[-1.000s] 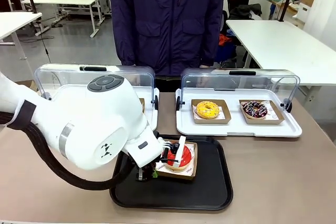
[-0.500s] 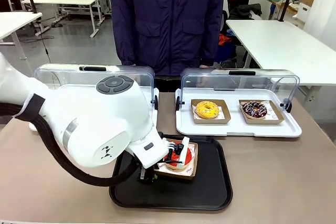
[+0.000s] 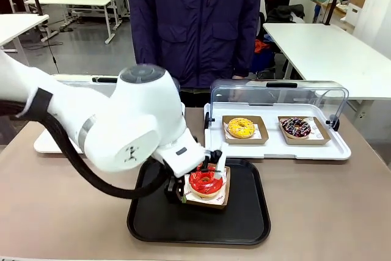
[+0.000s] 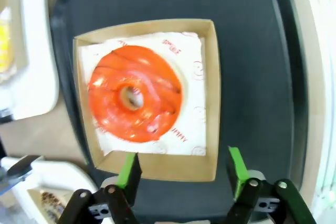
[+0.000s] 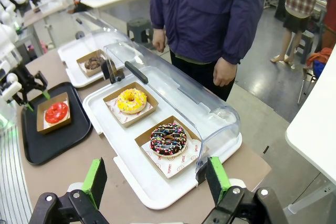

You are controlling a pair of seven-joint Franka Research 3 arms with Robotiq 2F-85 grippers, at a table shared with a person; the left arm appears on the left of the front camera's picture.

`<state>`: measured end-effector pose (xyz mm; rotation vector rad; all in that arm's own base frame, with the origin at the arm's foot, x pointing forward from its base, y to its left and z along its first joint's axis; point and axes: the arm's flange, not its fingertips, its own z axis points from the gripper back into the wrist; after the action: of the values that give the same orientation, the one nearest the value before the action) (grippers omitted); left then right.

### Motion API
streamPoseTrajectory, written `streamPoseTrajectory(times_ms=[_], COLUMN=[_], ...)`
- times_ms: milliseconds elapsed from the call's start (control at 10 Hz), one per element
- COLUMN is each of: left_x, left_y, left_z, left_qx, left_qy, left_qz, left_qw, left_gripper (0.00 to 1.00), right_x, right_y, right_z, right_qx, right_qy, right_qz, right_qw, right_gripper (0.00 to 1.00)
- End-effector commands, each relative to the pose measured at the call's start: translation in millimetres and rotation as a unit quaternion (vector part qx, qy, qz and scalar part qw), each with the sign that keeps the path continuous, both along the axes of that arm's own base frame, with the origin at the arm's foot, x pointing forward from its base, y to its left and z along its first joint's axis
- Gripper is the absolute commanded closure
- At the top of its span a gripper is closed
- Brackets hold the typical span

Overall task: Move the first donut from the left to the tray.
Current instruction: Pick up the Paper togo box containing the Donut indicated by the person and place it on the Handle tray.

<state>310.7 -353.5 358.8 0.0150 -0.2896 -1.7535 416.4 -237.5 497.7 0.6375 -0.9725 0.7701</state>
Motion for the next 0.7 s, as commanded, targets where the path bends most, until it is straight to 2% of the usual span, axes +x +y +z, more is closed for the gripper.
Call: streamPoseTrajectory(times_ms=[0,300,500,600], left_x=[7,22,33,23], left_y=[11,30,45,30], left_z=[41,85,96,88], left_qx=[0.006,0.017,0.023,0.01], left_qy=[-0.003,0.003,0.017,0.002], left_qz=[0.011,0.023,0.024,0.034], left_qw=[1.0,1.0,0.999,0.999], left_gripper=[0.0,0.0,0.0,0.0], right_x=[0,0,0,0], right_y=[1,1,1,1], right_z=[2,2,2,2], right_qx=[0.003,0.003,0.003,0.003], right_qy=[-0.006,-0.006,-0.006,-0.006], right_qz=[0.002,0.002,0.002,0.002], right_qw=[1.0,1.0,1.0,1.0], right_gripper=[0.0,0.0,0.0,0.0])
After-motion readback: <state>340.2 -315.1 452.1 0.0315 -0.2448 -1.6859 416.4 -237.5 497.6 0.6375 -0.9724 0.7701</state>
